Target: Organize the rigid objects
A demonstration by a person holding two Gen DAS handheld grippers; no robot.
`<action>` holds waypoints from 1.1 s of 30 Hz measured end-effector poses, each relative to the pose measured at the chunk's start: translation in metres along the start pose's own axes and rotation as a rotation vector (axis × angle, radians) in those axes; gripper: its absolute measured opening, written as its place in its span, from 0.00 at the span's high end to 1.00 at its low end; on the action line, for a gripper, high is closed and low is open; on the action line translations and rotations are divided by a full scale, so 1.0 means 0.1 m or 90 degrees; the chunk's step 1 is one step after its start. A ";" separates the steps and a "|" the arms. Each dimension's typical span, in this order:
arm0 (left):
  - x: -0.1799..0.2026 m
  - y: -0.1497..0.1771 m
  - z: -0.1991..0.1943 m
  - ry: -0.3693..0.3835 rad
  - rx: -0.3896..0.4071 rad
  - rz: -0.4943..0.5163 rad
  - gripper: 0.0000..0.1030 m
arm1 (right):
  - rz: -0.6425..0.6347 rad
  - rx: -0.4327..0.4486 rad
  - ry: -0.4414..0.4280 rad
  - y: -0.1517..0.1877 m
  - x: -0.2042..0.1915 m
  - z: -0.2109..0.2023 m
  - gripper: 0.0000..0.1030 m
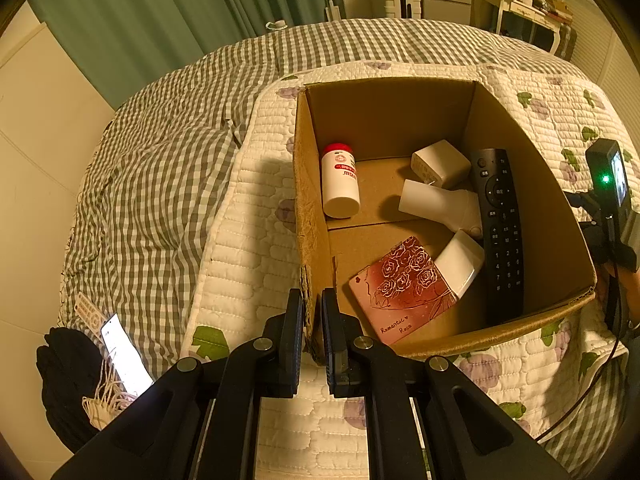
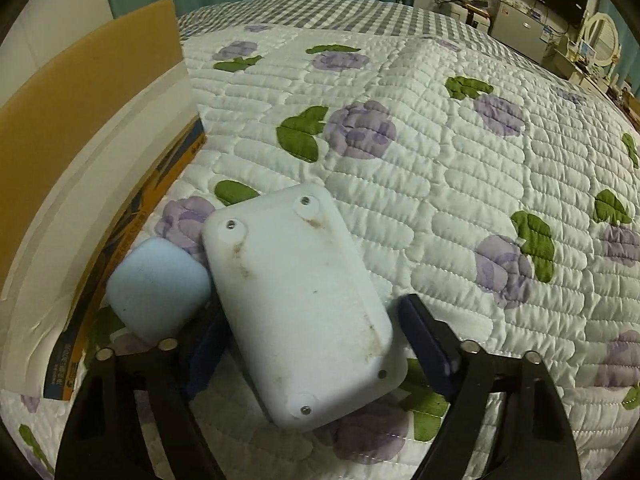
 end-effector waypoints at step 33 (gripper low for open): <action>0.06 -0.02 0.00 0.004 0.002 -0.003 0.92 | 0.024 0.071 0.093 -0.04 0.22 -0.47 0.83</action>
Point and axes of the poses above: each gripper's, at about its wrist camera, not at the fingertips, and z roughly the way its jaws point, x to its right, y to its underside, the point moved 4 cm from there along z, roughly the way its jaws point, and after that the axes turned 9 degrees about y, right-handed, at the moved point
